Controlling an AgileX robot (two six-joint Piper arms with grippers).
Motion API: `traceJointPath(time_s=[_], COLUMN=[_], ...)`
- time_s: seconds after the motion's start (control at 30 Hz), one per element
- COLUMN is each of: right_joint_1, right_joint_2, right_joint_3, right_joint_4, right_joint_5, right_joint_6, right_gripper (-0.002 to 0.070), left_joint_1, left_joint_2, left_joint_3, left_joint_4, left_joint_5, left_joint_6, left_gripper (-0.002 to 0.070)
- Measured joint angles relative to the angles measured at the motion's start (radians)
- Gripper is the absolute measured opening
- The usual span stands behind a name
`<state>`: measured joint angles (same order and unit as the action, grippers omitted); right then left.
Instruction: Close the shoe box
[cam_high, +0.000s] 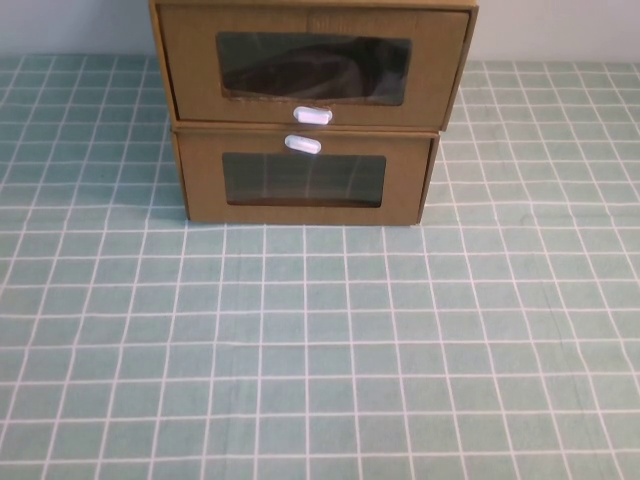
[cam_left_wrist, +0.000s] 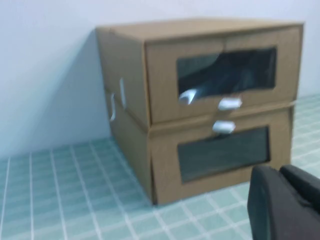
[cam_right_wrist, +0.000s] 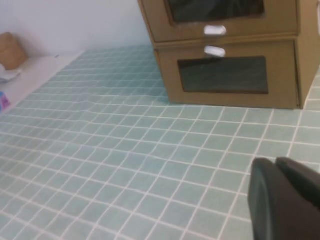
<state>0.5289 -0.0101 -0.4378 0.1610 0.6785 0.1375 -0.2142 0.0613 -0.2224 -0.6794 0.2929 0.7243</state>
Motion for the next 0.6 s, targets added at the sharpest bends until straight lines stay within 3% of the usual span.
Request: traceJointPath(time_s=[0.2,0.33,0.6], right_joint_1=[0.0,0.0,0.0], right_joint_2=[0.014,0.045,0.054], right_joint_3=[0.205,0.3,0.373], right_joint_4=[0.004,0.023,0.032], right_joint_5=[-0.342,-0.533,-0.569], right_joint_6=[-0.101,-0.119,-0.123], right_gripper=[-0.0011,-0.0011,-0.0011], left_joint_1=[0.0,0.0,0.0], left_joint_2=[-0.017,-0.017,-0.017], left_joint_3=[0.215,0.247,0.249], left_joint_4=[0.0,-0.005,-0.015], left_joint_5=[-0.185,-0.224,-0.23], left_joint_6=[0.0,0.004,0.009], left_gripper=[-0.0005,-0.0005,-0.0005])
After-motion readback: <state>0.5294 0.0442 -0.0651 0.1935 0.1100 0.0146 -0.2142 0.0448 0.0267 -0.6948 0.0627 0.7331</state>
